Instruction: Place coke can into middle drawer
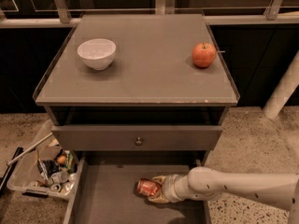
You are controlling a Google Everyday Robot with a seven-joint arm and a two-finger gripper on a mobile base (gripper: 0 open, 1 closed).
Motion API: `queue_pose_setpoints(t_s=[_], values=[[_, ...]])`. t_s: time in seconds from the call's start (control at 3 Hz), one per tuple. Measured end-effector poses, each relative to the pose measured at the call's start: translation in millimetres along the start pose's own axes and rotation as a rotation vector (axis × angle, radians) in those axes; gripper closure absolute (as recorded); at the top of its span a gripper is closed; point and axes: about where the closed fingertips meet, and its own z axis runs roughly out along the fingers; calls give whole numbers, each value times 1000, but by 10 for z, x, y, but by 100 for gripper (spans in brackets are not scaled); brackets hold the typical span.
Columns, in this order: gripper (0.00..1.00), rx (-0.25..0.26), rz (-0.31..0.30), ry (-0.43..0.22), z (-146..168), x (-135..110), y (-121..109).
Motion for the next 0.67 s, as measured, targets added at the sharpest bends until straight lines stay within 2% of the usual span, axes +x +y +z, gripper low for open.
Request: queue_pose_setpoints(t_s=[0.33, 0.67], values=[[81, -3, 2, -1, 14, 6, 15], [58, -3, 2, -1, 14, 6, 15]])
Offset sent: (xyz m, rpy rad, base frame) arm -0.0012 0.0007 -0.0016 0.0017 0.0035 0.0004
